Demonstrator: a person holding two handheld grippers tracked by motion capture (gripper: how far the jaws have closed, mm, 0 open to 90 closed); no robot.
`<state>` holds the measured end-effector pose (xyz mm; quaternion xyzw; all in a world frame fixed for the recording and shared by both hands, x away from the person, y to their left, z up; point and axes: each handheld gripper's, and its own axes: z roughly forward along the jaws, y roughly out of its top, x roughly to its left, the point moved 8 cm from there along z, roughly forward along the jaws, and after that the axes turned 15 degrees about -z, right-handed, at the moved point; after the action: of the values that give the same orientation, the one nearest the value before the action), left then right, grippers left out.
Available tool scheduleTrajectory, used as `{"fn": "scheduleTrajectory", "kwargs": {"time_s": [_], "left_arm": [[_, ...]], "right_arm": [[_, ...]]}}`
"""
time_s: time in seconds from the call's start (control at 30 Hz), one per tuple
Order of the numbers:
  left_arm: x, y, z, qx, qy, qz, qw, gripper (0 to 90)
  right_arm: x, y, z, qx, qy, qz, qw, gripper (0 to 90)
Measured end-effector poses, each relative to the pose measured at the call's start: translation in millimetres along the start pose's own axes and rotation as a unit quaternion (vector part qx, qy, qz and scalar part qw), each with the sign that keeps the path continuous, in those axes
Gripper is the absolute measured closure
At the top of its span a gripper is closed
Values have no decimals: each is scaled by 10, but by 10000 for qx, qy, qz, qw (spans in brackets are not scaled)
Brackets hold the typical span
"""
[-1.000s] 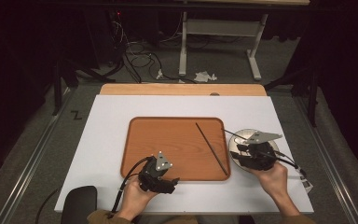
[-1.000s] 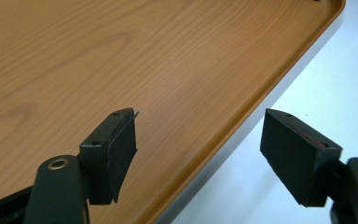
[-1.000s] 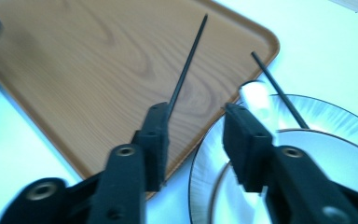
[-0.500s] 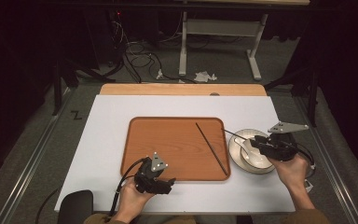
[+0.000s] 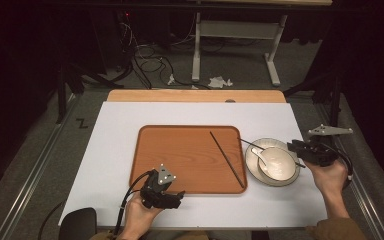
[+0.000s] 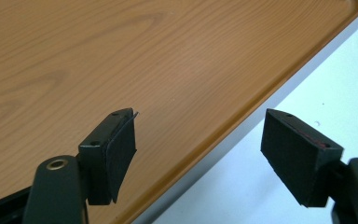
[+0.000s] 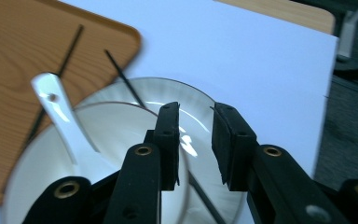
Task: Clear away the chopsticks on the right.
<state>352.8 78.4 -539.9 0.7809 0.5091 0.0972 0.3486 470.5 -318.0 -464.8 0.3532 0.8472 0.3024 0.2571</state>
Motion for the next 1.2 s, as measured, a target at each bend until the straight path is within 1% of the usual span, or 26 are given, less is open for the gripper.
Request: {"fn": "scheduleTrajectory", "kwargs": {"time_s": [0.07, 0.1, 0.13, 0.2, 0.37, 0.4, 0.47, 0.57, 0.63, 0.67, 0.73, 0.77, 0.8, 0.83, 0.9, 1.0, 1.07, 1.1, 1.13, 1.17, 1.2], "left_arm": [[2, -2, -3, -1, -5, -14, 10000, 264], [10, -5, -7, -6, 3, -36, 10000, 264], [15, -7, -7, -7, 18, -49, 10000, 264], [20, -7, -5, -14, 18, -69, 10000, 264], [29, 3, -7, -3, 2, -63, 10000, 263], [29, 5, -1, 3, -1, -59, 10000, 263], [17, 9, 21, 49, -9, -24, 10000, 263], [1, 16, 32, 52, -25, 9, 10000, 262], [-9, 21, 49, 80, -55, 33, 9999, 262], [-7, 26, 52, 79, -62, 41, 9999, 262], [-7, 31, 55, 82, -76, 41, 9999, 262], [-8, 36, 59, 87, -82, 41, 9999, 262], [-11, 39, 62, 89, -94, 47, 9999, 262], [-21, 43, 68, 93, -96, 68, 9999, 262], [-27, 45, 71, 100, -111, 85, 9999, 262], [-36, 51, 81, 108, -124, 94, 9998, 262], [-38, 49, 85, 125, -129, 98, 9998, 262], [-40, 47, 91, 140, -134, 104, 9998, 262], [-40, 47, 91, 140, -134, 104, 9998, 263], [-41, 46, 89, 138, -135, 109, 9998, 262], [-41, 46, 89, 138, -135, 109, 9998, 263]], "right_arm": [[-26, -23, 2, 27, -10, 11, 10000, 731], [-79, -85, 22, 98, 12, 108, 9999, 736], [-89, -103, 35, 128, 7, 126, 9998, 738], [-111, -163, 66, 287, -43, 75, 9996, 744], [-123, -237, 97, 475, -29, 83, 9988, 751], [-120, -263, 107, 562, -18, 112, 9984, 751], [-123, -310, 119, 644, 11, 181, 9978, 753], [-126, -344, 109, 700, 33, 212, 9973, 754], [-147, -404, 87, 751, 39, 326, 9966, 756], [-149, -418, 89, 773, 36, 337, 9964, 757], [-142, -434, 91, 811, 64, 340, 9961, 758], [-120, -472, 106, 938, 107, 293, 9951, 759], [-120, -472, 106, 938, 107, 293, 9951, 759], [-104, -507, 121, 1035, 138, 274, 9942, 759], [-103, -519, 128, 1049, 135, 272, 9940, 759], [-87, -568, 146, 1103, 281, 303, 9930, 754], [-80, -577, 151, 1144, 270, 281, 9927, 754], [-62, -574, 162, 1168, 278, 231, 9925, 753], [-62, -574, 162, 1168, 278, 231, 9925, 753], [-48, -580, 189, 1247, 280, 133, 9917, 751], [-48, -580, 189, 1247, 280, 133, 9917, 751]]}}
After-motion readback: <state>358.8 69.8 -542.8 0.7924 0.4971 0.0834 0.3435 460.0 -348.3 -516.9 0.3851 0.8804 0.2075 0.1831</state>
